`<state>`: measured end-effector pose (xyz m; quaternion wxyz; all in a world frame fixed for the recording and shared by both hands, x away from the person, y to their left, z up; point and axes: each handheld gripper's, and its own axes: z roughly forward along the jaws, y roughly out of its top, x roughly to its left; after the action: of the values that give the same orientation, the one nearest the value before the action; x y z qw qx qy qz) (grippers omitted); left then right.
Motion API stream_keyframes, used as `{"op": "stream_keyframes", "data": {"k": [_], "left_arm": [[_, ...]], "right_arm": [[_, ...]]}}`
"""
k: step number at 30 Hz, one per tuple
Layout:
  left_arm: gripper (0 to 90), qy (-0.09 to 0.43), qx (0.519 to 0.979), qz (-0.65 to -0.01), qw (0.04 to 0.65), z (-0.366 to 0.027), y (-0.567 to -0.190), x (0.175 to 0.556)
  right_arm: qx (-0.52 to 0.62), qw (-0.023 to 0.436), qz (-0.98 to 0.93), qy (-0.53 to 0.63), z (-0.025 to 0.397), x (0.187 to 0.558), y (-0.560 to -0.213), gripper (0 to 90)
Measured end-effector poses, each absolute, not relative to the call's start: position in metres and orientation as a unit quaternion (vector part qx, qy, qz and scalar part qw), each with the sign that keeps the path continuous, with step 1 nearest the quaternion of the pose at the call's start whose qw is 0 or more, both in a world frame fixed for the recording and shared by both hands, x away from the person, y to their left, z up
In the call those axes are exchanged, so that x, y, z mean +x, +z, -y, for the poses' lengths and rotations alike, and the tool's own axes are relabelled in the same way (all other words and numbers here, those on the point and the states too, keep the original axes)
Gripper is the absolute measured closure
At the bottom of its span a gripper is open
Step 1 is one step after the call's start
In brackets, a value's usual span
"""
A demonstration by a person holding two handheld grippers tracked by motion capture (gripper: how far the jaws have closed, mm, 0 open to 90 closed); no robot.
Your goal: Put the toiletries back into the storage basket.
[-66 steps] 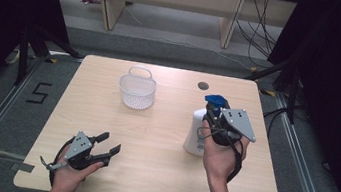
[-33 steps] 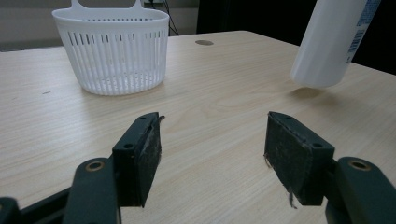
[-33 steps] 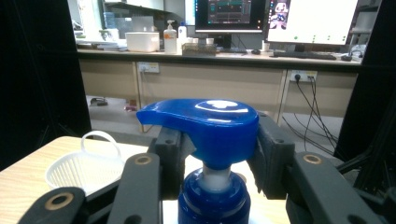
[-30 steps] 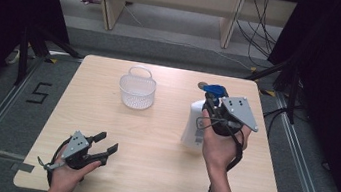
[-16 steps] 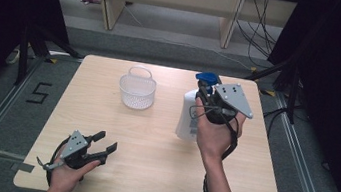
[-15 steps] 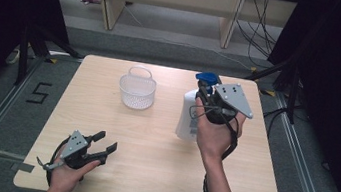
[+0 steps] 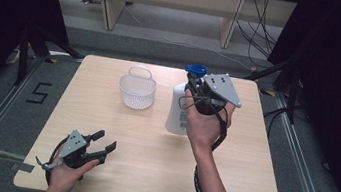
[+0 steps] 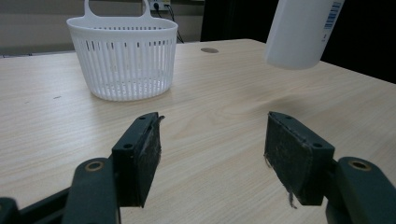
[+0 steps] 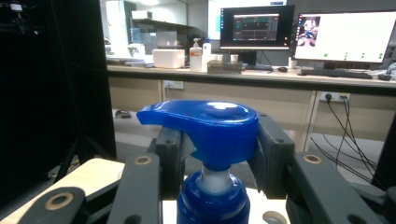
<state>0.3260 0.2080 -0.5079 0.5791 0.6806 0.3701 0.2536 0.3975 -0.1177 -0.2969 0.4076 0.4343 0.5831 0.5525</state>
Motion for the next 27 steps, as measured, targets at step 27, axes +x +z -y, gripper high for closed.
{"op": "stream_keyframes", "data": {"k": [27], "left_arm": [[35.5, 0.254, 0.680, -0.363, 0.584, -0.206, -0.506, 0.326]], "right_arm": [[0.424, 0.393, -0.594, 0.560, 0.080, 0.415, -0.287, 60.2]]}}
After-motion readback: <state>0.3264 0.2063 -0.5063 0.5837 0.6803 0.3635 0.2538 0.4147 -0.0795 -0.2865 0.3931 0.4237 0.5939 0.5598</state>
